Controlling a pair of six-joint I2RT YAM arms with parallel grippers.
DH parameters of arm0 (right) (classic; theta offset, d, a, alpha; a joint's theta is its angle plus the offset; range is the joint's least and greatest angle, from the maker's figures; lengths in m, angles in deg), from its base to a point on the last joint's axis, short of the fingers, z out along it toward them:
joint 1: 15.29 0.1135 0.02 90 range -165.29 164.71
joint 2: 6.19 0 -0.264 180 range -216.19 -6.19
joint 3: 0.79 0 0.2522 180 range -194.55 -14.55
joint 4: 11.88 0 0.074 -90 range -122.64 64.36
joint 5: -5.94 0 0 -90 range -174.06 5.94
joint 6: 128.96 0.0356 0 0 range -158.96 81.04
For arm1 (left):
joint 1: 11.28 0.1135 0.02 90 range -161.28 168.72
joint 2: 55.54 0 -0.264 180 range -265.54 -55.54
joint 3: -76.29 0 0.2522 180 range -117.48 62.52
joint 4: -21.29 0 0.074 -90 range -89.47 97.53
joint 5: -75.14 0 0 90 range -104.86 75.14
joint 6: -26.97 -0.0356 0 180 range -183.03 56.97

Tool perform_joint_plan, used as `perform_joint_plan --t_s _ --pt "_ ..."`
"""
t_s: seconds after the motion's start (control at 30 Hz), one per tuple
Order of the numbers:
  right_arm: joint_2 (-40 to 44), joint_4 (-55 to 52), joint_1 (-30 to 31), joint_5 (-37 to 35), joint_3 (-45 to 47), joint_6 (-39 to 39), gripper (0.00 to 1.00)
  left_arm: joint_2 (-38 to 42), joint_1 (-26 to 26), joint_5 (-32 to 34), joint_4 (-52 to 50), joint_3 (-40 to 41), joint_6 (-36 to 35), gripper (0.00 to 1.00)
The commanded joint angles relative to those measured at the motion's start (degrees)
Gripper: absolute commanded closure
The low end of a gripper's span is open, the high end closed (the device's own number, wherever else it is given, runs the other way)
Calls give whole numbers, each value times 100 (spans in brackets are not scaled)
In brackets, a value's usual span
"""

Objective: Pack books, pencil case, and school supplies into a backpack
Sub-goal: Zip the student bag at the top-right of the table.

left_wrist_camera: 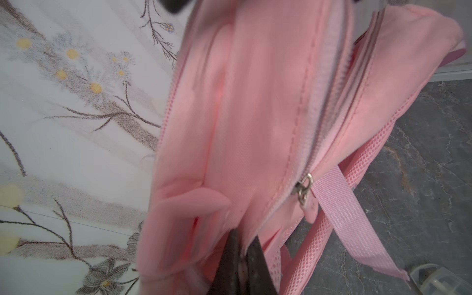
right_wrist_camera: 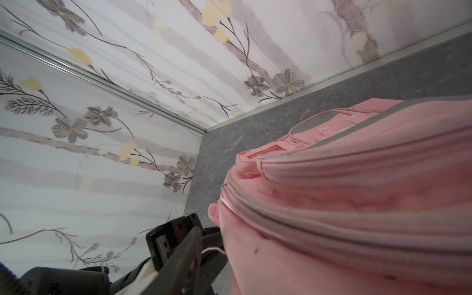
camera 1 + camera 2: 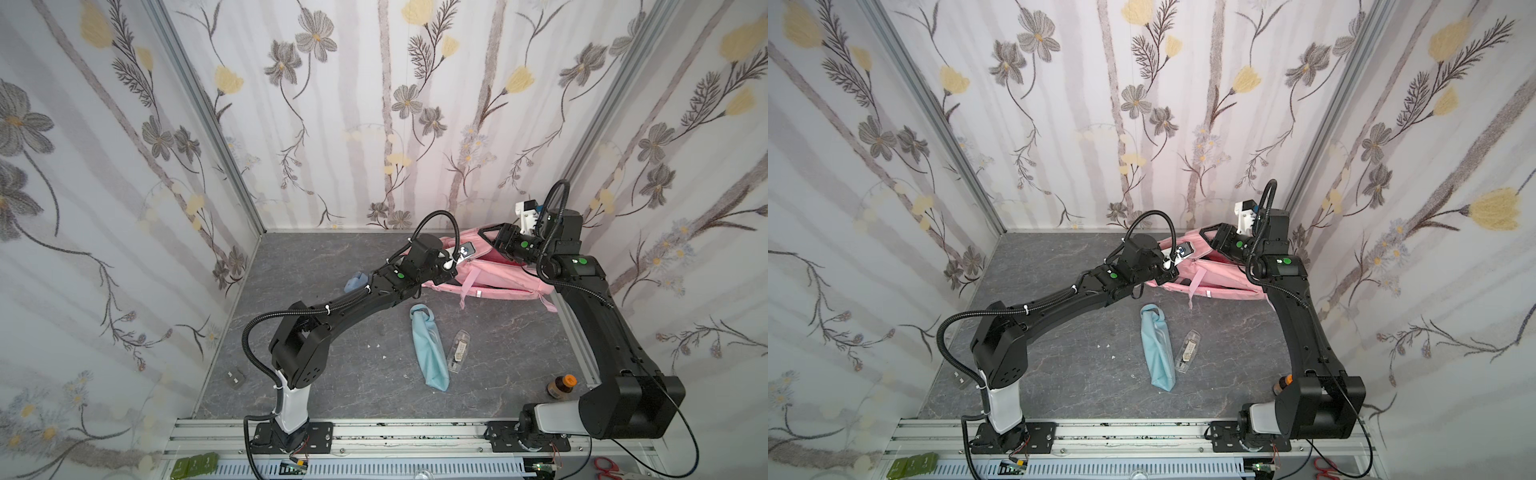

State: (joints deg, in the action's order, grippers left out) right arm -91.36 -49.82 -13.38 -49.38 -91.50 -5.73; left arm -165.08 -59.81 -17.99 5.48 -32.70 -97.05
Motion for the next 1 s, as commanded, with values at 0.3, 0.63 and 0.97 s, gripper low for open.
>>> perform_joint_plan --t_s 0.3,0.63,0.97 --pt "1264 -1110 318 -1564 280 -787 77 -353 -20 18 -967 -1273 1407 100" --pt "2195 1576 1470 -2190 2240 -733 90 -569 -152 -251 -1410 -2229 2136 100" --pt "2086 4125 1470 -2845 3360 -1737 71 -603 -190 -503 -1396 -2362 2259 100"
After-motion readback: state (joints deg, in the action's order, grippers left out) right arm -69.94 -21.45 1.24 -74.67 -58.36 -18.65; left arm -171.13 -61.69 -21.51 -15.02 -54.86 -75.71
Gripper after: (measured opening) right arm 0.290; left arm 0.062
